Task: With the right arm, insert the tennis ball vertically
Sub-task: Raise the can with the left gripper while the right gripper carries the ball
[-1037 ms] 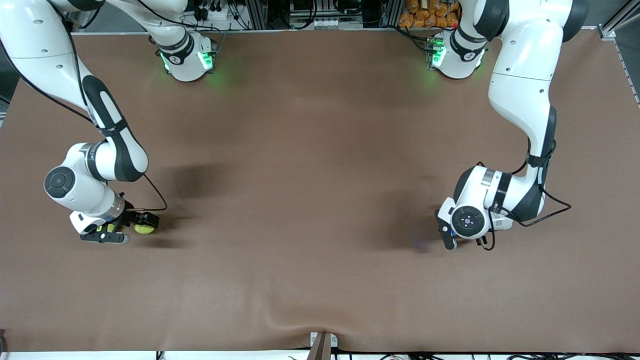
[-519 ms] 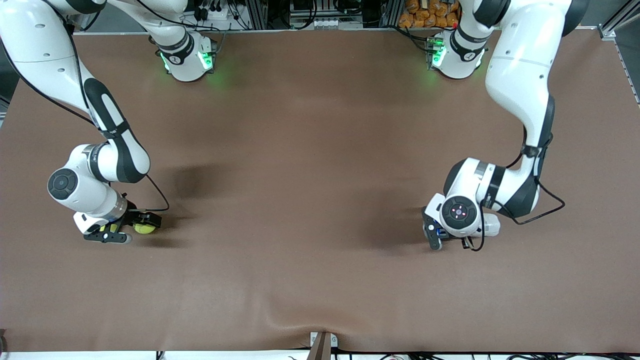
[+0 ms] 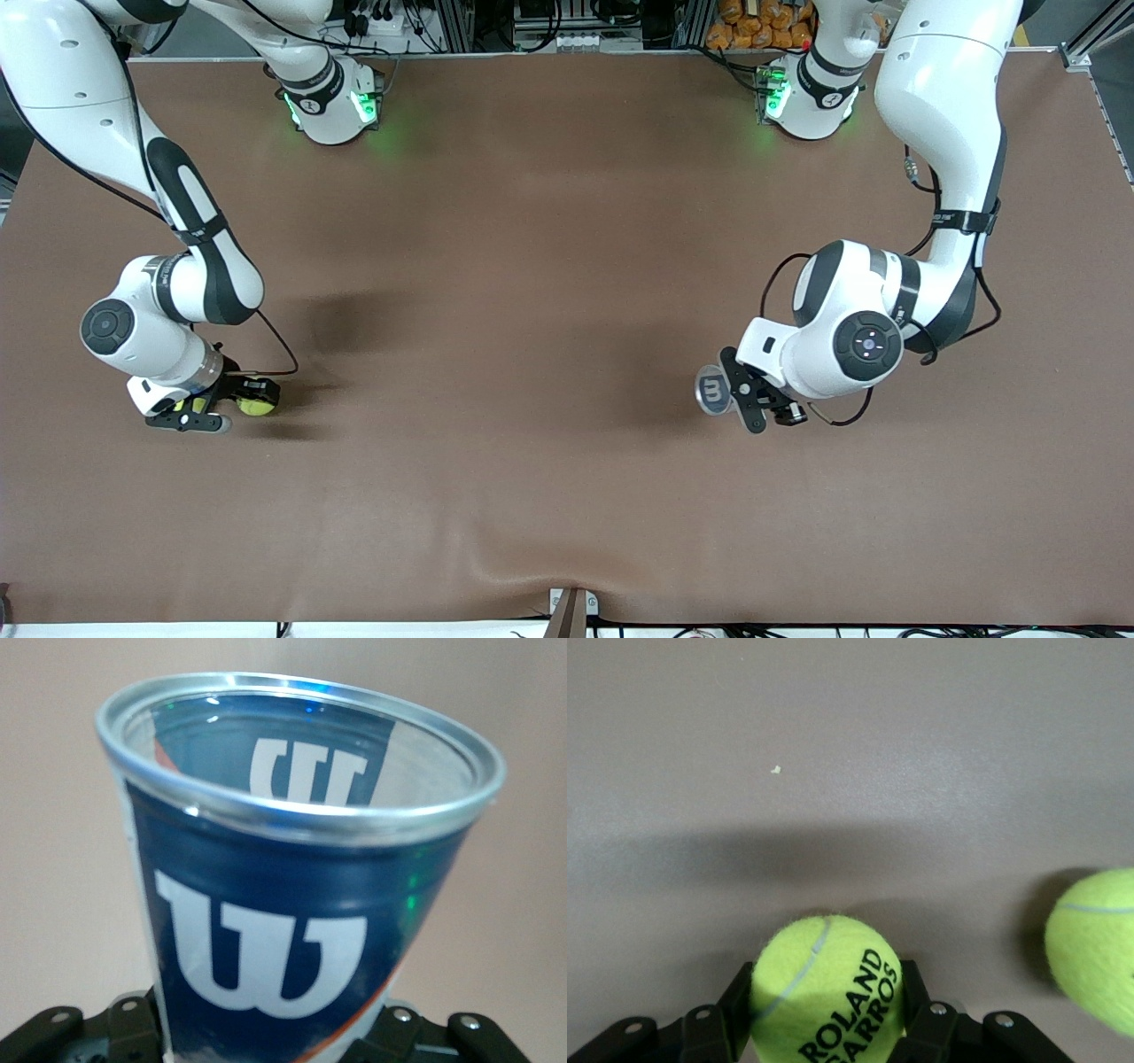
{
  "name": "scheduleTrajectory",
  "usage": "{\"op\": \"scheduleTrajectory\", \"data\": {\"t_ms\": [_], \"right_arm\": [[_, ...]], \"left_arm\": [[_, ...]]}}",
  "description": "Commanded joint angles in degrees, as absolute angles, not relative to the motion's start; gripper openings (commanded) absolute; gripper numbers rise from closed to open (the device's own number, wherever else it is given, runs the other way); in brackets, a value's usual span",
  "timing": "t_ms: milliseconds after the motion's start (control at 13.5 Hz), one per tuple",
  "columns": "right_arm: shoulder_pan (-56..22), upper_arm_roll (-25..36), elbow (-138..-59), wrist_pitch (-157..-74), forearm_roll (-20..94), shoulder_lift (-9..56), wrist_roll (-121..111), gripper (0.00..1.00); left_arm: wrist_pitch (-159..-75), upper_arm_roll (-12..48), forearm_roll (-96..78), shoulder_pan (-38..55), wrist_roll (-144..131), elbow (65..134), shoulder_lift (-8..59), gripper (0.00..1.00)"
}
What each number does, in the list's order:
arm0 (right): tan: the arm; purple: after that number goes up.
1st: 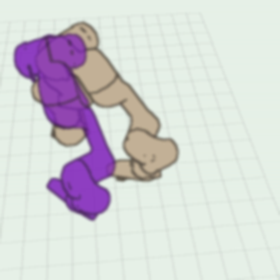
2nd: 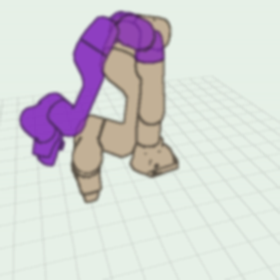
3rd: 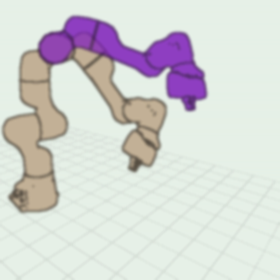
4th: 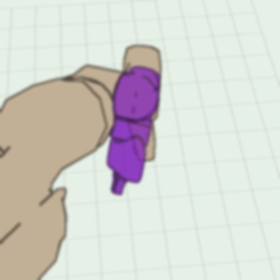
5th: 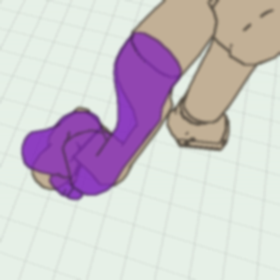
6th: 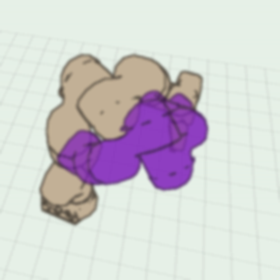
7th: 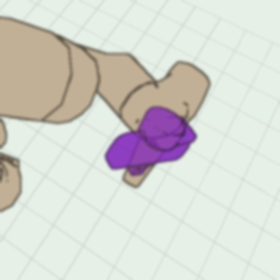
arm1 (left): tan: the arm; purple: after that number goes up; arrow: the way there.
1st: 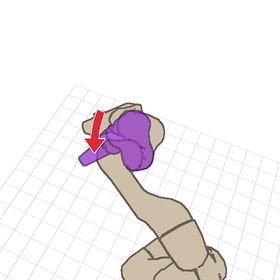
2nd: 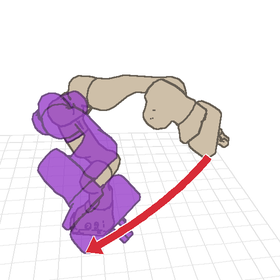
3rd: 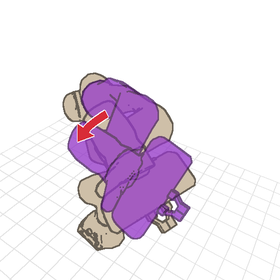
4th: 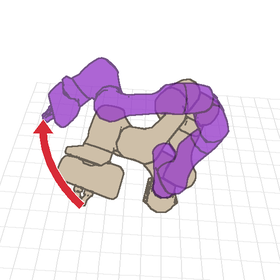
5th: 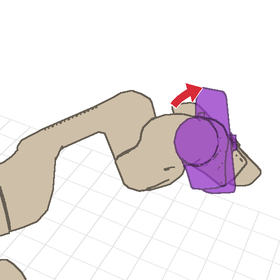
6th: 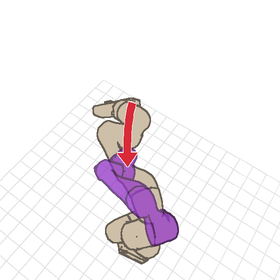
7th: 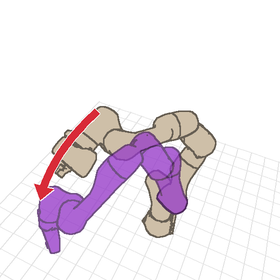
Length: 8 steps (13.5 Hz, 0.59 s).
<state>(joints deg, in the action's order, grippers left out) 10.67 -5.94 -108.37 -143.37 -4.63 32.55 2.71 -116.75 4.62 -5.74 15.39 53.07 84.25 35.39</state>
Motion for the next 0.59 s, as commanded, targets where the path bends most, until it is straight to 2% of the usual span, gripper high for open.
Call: {"op": "scheduleTrajectory", "data": {"t_ms": [0,148,444,519], "right_arm": [[11.1,-6.4,-108.8,-138.1,-4.0,26.9,2.1,0.0],[10.9,-6.4,-108.7,-134.0,-4.0,24.2,2.2,0.0],[9.8,-6.4,-108.5,-126.4,-4.0,17.4,2.0,0.0],[9.2,-6.4,-108.1,-124.0,-4.0,16.0,2.5,0.0]], "left_arm": [[-122.1,6.0,-14.6,16.4,53.3,84.8,35.0,0.72],[-127.6,8.1,-17.5,18.9,51.0,84.5,35.3,0.71],[-139.4,8.3,-21.9,27.3,43.4,84.5,36.0,0.68],[-142.0,8.3,-24.1,28.8,42.8,84.5,36.5,0.7]]}}
